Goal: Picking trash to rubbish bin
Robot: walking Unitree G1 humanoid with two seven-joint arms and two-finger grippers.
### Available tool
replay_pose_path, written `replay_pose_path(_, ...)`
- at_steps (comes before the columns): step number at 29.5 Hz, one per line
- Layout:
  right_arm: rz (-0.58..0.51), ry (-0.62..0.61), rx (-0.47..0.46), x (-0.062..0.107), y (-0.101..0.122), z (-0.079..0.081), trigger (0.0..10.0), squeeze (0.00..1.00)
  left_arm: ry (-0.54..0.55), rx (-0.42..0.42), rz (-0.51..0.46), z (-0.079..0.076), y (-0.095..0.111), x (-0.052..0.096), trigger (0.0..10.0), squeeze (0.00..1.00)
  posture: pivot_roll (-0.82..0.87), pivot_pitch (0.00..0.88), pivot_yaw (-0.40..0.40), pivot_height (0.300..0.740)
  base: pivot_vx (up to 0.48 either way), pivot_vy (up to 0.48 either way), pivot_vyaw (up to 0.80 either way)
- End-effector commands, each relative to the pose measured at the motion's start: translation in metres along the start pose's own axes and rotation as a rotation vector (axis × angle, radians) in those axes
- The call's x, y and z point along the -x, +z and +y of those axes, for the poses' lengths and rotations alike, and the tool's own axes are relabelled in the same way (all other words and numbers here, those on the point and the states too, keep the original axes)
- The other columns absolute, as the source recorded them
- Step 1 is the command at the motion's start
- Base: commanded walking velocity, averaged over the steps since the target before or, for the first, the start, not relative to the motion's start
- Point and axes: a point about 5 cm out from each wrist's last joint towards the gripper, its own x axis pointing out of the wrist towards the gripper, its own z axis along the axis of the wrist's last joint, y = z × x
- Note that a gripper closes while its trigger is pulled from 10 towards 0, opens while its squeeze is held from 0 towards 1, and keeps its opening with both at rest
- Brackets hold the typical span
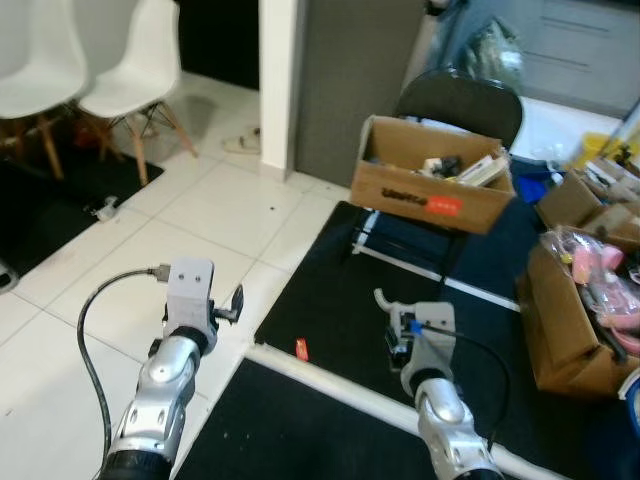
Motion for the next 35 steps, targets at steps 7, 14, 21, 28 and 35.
replay_pose_path(7, 0.006, -0.013, 0.019, -0.0018, 0.0011, -0.0057, 10.0, 0.0, 0.021, 0.026, 0.002, 0.0011, -0.0017, 0.0026, 10.0, 0.0, 0.03, 0.114, -0.021, 0.74, 0.0, 0.0, -0.8)
replay_pose_path(14, 0.007, -0.015, 0.018, 0.0003, -0.0005, -0.0052, 10.0, 0.0, 0.015, 0.006, 0.007, 0.0019, -0.0034, 0.0039, 10.0, 0.0, 0.03, 0.112, -0.022, 0.74, 0.0, 0.0, -0.8)
replay_pose_path(21, 0.013, -0.018, 0.023, 0.001, -0.0018, -0.007, 10.0, 0.0, 0.004, 0.022, 0.008, -0.0007, -0.0044, 0.0068, 10.0, 0.0, 0.03, 0.107, -0.027, 0.74, 0.0, 0.0, -0.8)
replay_pose_path(28, 0.039, 0.016, 0.021, -0.0009, -0.0031, -0.0029, 10.0, 0.0, -0.014, 0.043, 0.01, -0.0039, -0.0049, 0.0082, 10.0, 0.0, 0.03, 0.101, -0.03, 0.74, 0.0, 0.0, -0.34)
replay_pose_path(35, 0.049, 0.012, 0.015, -0.0005, -0.0056, -0.0012, 10.0, 0.0, -0.011, 0.044, 0.005, -0.0029, -0.0039, 0.0075, 10.0, 0.0, 0.04, 0.091, -0.027, 0.74, 0.0, 0.0, 0.0)
